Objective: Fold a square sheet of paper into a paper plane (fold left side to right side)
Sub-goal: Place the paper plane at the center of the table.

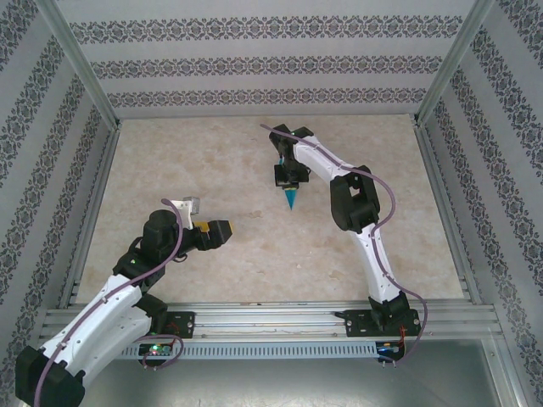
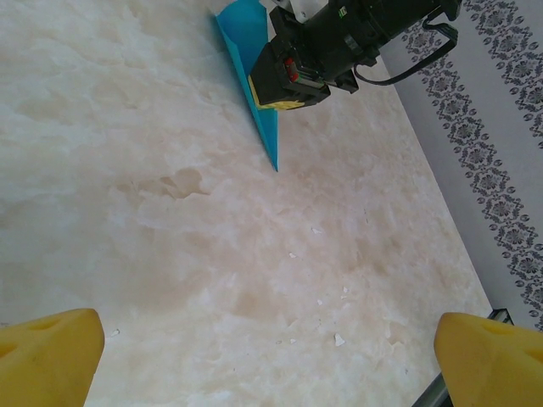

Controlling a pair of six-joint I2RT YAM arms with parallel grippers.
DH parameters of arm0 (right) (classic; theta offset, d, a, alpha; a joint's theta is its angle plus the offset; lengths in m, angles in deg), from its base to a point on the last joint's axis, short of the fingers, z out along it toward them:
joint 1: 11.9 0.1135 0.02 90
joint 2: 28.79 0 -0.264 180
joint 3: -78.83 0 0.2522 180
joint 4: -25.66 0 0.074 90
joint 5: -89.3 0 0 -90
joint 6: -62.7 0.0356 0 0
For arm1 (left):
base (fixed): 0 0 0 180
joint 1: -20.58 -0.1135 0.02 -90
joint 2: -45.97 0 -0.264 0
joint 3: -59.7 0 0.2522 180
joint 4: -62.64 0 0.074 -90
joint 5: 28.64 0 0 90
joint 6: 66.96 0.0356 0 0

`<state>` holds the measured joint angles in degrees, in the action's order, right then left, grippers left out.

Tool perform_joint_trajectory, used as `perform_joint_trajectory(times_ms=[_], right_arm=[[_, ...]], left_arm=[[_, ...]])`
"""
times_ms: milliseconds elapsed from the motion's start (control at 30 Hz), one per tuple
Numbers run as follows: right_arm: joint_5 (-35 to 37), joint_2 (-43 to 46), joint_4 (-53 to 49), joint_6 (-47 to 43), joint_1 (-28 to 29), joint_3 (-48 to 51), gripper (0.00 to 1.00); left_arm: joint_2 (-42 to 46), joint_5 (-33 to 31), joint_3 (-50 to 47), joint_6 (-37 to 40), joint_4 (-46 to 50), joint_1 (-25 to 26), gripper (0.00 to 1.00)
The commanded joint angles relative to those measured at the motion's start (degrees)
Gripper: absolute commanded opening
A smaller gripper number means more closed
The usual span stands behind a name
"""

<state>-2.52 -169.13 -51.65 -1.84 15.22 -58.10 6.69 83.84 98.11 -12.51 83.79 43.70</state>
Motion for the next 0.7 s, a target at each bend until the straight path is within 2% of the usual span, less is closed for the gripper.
perform_joint_trajectory(times_ms=[0,300,667], right_arm=[[-0.55,-1.22,-1.84,-0.48,-0.31,-1.29,0.08],[-1.12,-1.96,-1.06,0.17,-0.31,0.4,0.14],[-0.2,1.31,1.09,0.63,-0.22,3.9,0.37]], left_arm=[[-0.09,0.75,0.59,0.57,0.6,-0.99,1.0],[0.08,0.38,0.93,0.92,1.46,-1.07,1.0],[1.47,-2.62,2.99,3.23,7.03,-1.09,1.0]])
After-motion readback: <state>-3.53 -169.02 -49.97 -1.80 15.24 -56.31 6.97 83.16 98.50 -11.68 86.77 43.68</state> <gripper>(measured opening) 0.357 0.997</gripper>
